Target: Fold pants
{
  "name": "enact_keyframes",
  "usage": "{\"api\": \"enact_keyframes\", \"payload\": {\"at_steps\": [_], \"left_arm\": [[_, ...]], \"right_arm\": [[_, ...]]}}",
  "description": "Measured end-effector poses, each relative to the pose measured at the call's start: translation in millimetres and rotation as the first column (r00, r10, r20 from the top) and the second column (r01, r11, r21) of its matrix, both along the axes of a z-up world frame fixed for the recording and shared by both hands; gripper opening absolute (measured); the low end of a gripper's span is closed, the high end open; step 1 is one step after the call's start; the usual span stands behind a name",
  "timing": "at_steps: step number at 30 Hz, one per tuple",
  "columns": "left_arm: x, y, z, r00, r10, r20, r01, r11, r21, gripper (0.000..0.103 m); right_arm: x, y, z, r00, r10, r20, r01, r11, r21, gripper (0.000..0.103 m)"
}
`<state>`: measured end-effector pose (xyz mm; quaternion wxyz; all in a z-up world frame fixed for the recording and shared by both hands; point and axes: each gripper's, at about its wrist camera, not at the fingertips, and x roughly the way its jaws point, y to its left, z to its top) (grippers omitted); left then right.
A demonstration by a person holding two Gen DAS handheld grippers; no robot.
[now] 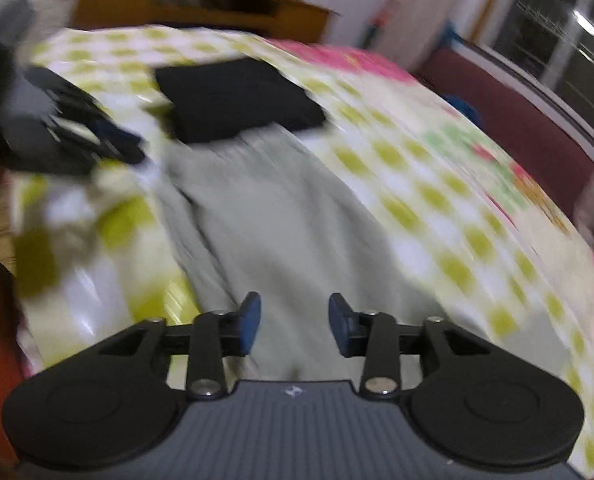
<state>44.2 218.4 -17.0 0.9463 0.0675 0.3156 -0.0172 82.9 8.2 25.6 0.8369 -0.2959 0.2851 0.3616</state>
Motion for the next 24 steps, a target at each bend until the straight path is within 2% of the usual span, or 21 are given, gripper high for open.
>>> {"api": "enact_keyframes", "payload": {"at_steps": [4, 7, 9, 10, 11, 12, 16, 20, 22, 23, 24], "left_arm": [[-10, 4, -8, 1.0, 0.022, 0.019, -0.022, 1.0, 0.007, 0.035], [-12, 6, -9, 0.999, 0.028, 0.044, -0.028, 1.0, -0.006, 0.035], [-12, 5, -8, 0.998, 0.023, 0.064, -0.023, 1.0, -0.008, 0.035], [-12, 5, -8, 0.997, 0.019, 0.076, -0.018, 1.0, -0.012, 0.035], [-13, 4, -6, 0.996, 0.015, 0.085, -0.014, 1.0, -0.018, 0.036], [-13, 3, -5, 0.995, 0.011, 0.096, -0.008, 1.0, -0.028, 0.036], [-19, 3, 0, 0.991, 0.008, 0.13, -0.003, 0.999, -0.041, 0.037], [-28, 5, 2, 0.99, 0.021, 0.14, -0.014, 0.999, -0.048, 0.04], [-31, 5, 0, 0.992, 0.023, 0.126, -0.018, 0.999, -0.041, 0.043], [-31, 5, -2, 0.993, 0.027, 0.114, -0.024, 0.999, -0.032, 0.043], [-31, 3, -4, 0.995, 0.034, 0.089, -0.033, 0.999, -0.019, 0.043]], "right_arm": [[11, 70, -21, 0.993, 0.116, 0.028, -0.115, 0.993, -0.016, 0.039], [27, 111, -37, 0.991, 0.137, 0.009, -0.137, 0.99, -0.018, 0.039], [34, 127, -47, 0.99, 0.136, 0.027, -0.135, 0.99, -0.039, 0.035], [39, 133, -48, 0.993, 0.118, 0.026, -0.117, 0.992, -0.043, 0.028], [44, 134, -46, 0.996, 0.093, -0.005, -0.094, 0.995, -0.019, 0.01], [52, 134, -41, 0.996, 0.064, -0.061, -0.063, 0.998, 0.02, 0.004], [56, 124, -17, 0.991, 0.002, -0.132, 0.016, 0.991, 0.136, 0.004], [43, 125, 10, 0.987, 0.042, -0.155, 0.003, 0.961, 0.278, 0.004], [35, 138, 4, 0.987, 0.076, -0.145, -0.036, 0.964, 0.265, 0.006], [34, 147, -6, 0.987, 0.086, -0.138, -0.055, 0.975, 0.213, 0.012], [36, 154, -20, 0.982, 0.086, -0.165, -0.063, 0.988, 0.141, 0.012]]}}
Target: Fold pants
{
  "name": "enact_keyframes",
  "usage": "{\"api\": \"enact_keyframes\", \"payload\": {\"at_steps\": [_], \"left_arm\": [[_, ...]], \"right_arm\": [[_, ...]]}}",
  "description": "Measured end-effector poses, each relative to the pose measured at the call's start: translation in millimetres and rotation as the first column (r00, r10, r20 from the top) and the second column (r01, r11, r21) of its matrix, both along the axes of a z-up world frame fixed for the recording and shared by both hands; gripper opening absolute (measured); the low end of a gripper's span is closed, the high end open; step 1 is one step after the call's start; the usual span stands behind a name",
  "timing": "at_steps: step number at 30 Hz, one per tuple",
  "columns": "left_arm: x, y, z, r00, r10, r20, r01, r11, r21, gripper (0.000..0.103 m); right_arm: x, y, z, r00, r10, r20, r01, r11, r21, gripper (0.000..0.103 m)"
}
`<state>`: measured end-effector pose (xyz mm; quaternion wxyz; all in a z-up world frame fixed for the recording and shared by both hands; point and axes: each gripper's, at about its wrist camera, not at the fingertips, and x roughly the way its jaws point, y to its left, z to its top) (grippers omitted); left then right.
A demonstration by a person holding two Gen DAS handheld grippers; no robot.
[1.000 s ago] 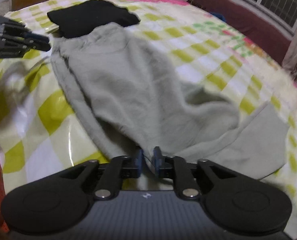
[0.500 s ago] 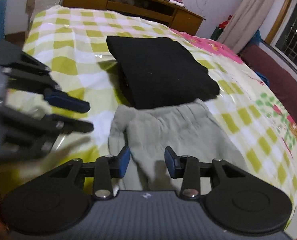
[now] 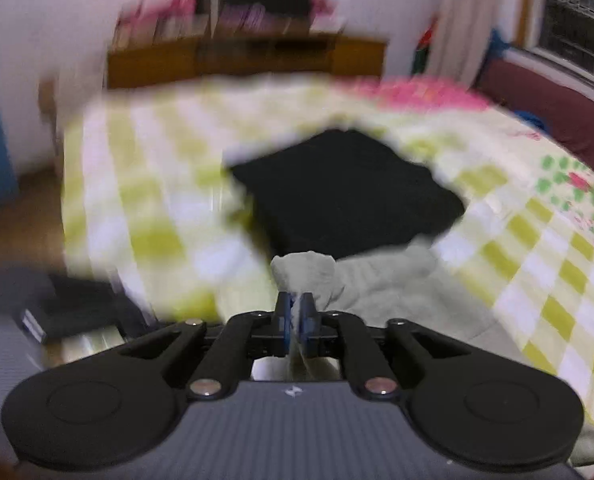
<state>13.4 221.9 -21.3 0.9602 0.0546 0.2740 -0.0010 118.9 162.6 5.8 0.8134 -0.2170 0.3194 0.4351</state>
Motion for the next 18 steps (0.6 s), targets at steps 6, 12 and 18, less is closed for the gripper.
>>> {"api": "enact_keyframes", "payload": {"at_steps": [6, 12, 18], "left_arm": [[-8, -13, -1, 0.999, -0.029, -0.017, 0.03, 0.999, 0.027, 0.043], [13, -48, 22, 0.991, -0.126, 0.039, 0.126, 0.992, 0.015, 0.046], [62, -123, 18, 0.954, -0.3, 0.01, 0.3, 0.954, 0.006, 0.048]], "right_arm": [[9, -38, -6, 0.987, -0.092, -0.132, 0.1, 0.994, 0.053, 0.03], [20, -136, 21, 0.944, -0.318, -0.091, 0.328, 0.937, 0.12, 0.033], [91, -266, 10, 0.726, -0.685, -0.063, 0.688, 0.725, 0.032, 0.035]]}}
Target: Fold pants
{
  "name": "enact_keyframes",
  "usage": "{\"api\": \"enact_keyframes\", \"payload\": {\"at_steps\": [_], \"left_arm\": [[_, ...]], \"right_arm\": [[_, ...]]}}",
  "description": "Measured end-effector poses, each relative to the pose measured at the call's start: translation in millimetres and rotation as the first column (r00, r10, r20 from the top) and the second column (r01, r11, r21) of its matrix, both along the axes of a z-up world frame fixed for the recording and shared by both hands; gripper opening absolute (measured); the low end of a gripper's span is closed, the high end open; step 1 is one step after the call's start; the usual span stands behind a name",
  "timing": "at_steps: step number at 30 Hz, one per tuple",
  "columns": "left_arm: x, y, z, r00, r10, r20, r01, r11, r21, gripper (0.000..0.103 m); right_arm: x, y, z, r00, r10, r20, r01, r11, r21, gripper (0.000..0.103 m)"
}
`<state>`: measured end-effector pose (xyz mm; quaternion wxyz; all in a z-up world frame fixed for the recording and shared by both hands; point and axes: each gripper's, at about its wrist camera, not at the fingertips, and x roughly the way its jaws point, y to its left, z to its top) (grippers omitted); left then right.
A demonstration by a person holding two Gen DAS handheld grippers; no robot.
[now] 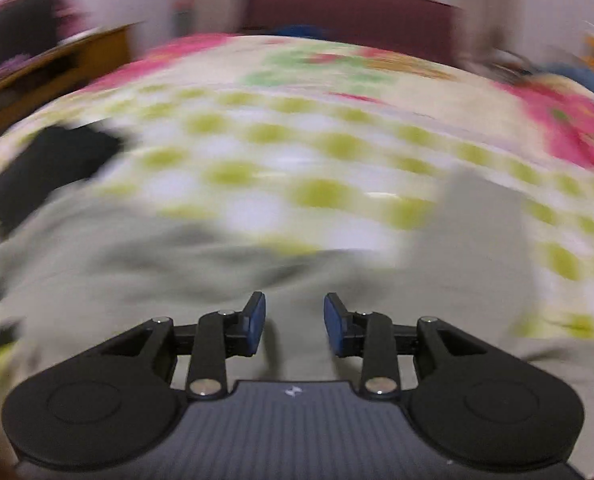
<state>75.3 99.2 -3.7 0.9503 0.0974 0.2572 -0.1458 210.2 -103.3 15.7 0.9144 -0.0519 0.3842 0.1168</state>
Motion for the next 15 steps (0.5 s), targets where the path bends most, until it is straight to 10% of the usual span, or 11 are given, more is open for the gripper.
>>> {"api": "enact_keyframes", "payload": {"at_steps": [12, 15], "left_arm": [[63, -109, -30, 0.972, -0.2, -0.125, 0.195, 0.979, -0.056, 0.049], [64, -120, -31, 0.971, -0.201, -0.133, 0.201, 0.979, -0.007, 0.049]], "right_arm": [[203, -70, -59, 0.925, -0.364, -0.104, 0.369, 0.929, 0.027, 0.048], [211, -89, -62, 0.907, -0.407, -0.111, 0.413, 0.91, 0.038, 0.006]]}}
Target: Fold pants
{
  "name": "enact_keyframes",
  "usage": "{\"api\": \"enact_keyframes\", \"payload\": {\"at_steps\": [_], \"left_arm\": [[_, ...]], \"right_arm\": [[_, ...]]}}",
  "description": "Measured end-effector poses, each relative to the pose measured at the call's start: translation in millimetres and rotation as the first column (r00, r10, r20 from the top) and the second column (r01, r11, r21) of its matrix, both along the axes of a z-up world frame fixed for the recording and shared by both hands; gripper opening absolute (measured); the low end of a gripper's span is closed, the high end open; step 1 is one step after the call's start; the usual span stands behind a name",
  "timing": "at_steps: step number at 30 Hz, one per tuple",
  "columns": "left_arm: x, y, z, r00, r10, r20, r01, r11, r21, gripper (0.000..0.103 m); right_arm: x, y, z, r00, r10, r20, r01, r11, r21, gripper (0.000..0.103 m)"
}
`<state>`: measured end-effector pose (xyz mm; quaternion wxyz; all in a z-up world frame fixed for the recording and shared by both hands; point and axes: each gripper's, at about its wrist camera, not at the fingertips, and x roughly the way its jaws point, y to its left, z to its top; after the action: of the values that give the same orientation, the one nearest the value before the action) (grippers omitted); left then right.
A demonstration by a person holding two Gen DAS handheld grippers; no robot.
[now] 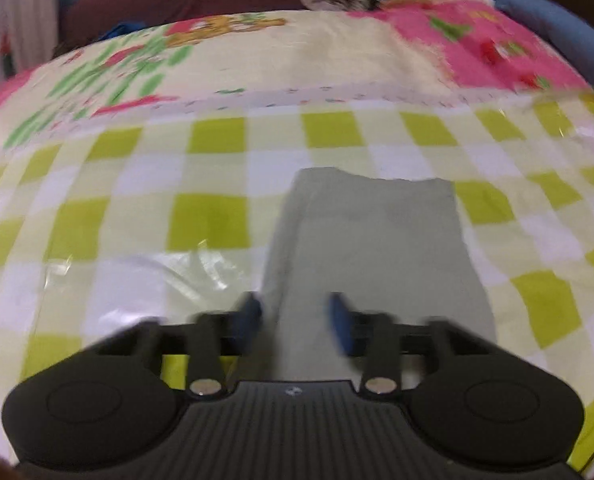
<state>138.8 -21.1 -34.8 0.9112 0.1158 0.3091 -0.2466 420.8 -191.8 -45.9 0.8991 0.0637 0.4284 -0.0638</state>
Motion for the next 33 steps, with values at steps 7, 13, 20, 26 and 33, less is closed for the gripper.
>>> {"api": "enact_keyframes", "payload": {"at_steps": [7, 13, 20, 26, 33], "left_arm": [[-15, -19, 19, 0.999, 0.002, 0.049, -0.004, 0.999, 0.051, 0.048], [-49, -58, 30, 0.987, -0.11, 0.118, 0.092, 0.985, 0.148, 0.048], [-66, -96, 13, 0.973, -0.216, 0.077, 0.185, 0.938, 0.292, 0.048], [-58, -106, 14, 0.975, -0.211, 0.065, 0.184, 0.939, 0.292, 0.048], [-50, -108, 14, 0.975, -0.211, 0.068, 0.185, 0.943, 0.276, 0.048]], "right_arm": [[-85, -84, 74, 0.982, -0.027, 0.185, -0.022, 0.966, 0.258, 0.002], [-224, -190, 112, 0.929, -0.187, 0.32, 0.045, 0.914, 0.403, 0.003], [-287, -257, 18, 0.943, -0.328, 0.062, 0.27, 0.86, 0.434, 0.009], [-304, -230, 23, 0.972, -0.155, 0.179, 0.136, 0.984, 0.114, 0.033], [-323, -184, 27, 0.956, 0.229, 0.183, -0.163, 0.934, -0.318, 0.038]]}}
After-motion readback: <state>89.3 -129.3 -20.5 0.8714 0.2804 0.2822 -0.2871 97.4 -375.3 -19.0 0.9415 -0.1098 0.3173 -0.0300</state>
